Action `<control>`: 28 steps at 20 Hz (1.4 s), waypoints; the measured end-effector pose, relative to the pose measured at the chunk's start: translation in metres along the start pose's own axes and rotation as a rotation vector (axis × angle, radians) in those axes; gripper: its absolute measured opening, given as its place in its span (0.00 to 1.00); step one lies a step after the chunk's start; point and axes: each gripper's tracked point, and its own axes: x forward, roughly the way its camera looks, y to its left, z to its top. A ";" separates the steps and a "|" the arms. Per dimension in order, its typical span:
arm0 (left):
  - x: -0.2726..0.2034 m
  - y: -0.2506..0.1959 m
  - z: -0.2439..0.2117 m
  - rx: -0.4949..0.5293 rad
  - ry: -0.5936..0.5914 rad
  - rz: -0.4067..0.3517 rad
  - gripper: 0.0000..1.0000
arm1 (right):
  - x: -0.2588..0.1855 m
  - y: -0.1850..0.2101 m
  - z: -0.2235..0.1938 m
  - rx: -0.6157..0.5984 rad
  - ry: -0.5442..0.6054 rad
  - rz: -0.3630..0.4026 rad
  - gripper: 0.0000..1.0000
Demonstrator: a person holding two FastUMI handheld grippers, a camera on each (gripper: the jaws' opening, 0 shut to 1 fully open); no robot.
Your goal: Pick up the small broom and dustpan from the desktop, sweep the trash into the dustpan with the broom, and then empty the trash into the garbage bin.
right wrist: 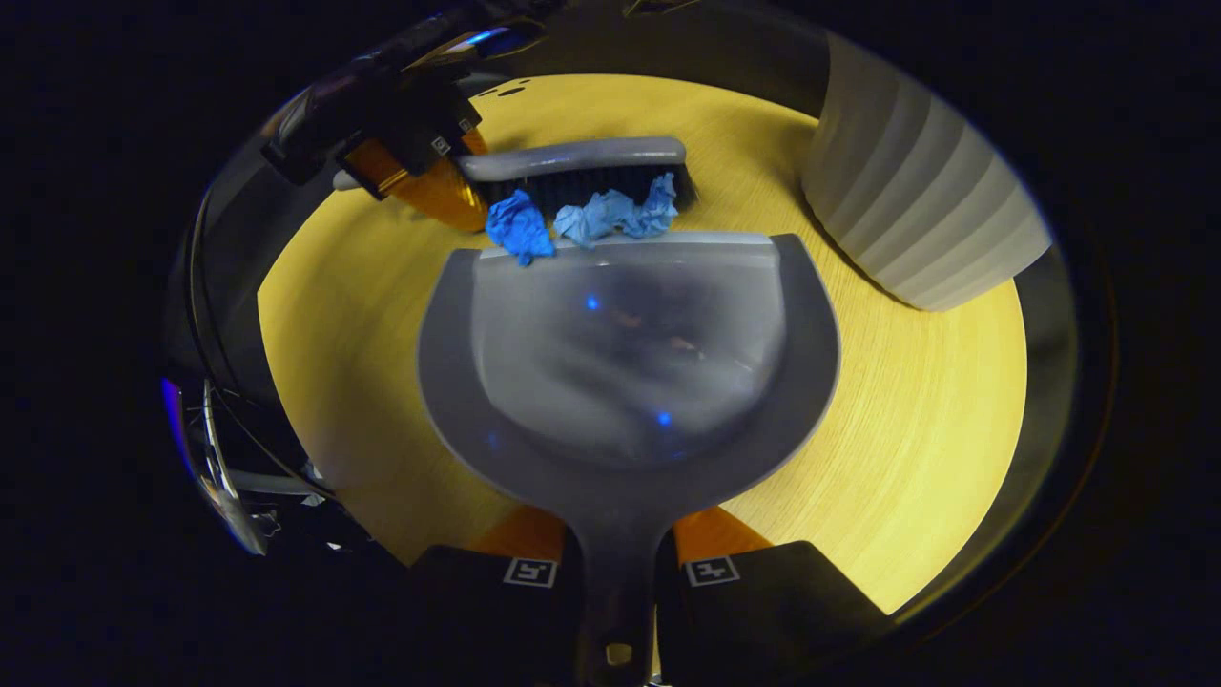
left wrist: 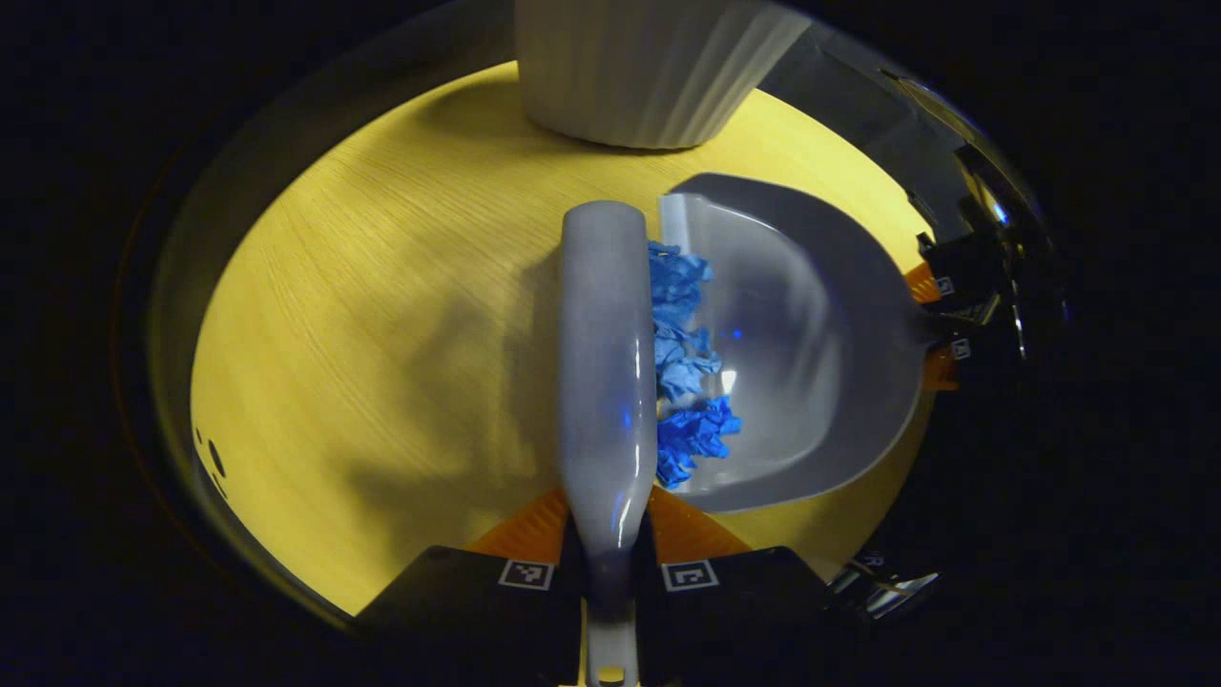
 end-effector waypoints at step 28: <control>0.049 -0.038 -0.158 -0.481 -0.153 0.185 0.27 | -0.177 -0.044 -0.007 0.089 -0.046 -0.031 0.34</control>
